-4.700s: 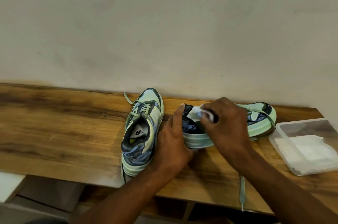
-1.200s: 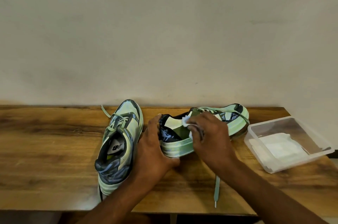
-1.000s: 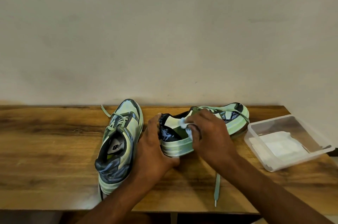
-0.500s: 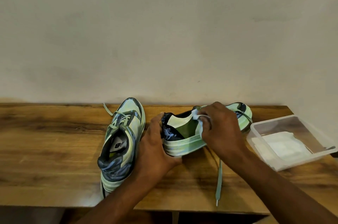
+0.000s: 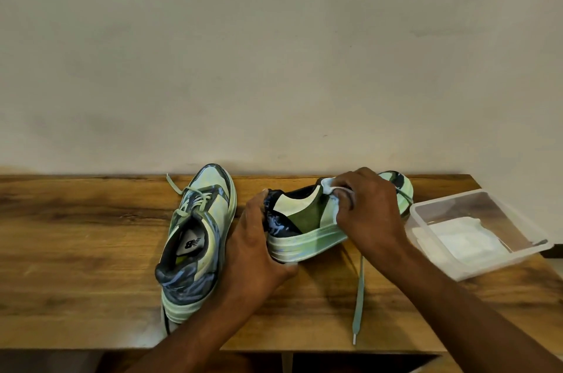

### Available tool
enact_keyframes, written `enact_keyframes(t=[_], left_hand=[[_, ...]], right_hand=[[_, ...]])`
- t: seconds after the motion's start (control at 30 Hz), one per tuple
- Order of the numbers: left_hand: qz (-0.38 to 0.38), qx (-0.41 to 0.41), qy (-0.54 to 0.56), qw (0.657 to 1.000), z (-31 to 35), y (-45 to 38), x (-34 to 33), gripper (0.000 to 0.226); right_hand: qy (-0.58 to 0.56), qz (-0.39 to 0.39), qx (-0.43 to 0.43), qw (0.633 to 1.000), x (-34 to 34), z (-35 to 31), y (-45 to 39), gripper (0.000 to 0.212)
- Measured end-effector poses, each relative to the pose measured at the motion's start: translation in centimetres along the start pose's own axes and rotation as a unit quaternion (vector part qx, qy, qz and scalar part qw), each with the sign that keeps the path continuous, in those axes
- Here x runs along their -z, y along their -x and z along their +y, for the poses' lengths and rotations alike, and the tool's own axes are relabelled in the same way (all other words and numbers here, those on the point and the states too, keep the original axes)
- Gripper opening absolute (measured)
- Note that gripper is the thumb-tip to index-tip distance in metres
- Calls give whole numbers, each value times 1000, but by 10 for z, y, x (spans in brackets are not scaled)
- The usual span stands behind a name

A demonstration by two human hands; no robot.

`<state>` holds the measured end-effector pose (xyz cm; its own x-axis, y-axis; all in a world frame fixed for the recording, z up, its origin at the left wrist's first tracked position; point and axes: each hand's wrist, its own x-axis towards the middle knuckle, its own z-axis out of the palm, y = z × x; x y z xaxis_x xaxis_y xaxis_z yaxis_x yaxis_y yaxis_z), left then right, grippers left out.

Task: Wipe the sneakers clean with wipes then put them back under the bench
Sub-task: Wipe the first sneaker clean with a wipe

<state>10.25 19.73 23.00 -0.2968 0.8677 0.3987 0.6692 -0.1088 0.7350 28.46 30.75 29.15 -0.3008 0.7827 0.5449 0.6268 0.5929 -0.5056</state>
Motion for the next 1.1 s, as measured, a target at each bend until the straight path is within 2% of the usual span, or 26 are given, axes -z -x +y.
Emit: enact_keyframes(t=[0.1,0.2,0.27,0.43,0.53,0.63,0.77,0.97,1.1], left_hand=[[-2,8,12,1000,-1,0,-1,121],[14,-4,6,1000,2,-2,-1,111],[15,-4,1,1000,3,-2,0,110],[-12,12,-17,1000,2,1,0,123],[-19,9,-28,999,2,4,-1,123],[-21,11,-35,999,3,3,-3,126],[-20,8,-36,999,3,3,-2,126],[-20,-14,-69,997,7,9,-4,128],[-23,-20,-73,997,7,9,-5,128]], right_hand=[[-5,-16,27,1000,-9,-16,11,25],[-8,-94,105,990,-21,-43,37,34],[3,-118,127,985,-20,-43,37,37],[21,-18,-17,999,1,4,-5,25],[34,-5,-67,997,3,13,-12,20],[4,-3,-23,1000,-1,-3,-3,20],[-1,-60,57,997,-4,-20,11,22],[23,-22,-51,998,7,17,-11,18],[-19,-35,37,999,-2,-6,5,20]])
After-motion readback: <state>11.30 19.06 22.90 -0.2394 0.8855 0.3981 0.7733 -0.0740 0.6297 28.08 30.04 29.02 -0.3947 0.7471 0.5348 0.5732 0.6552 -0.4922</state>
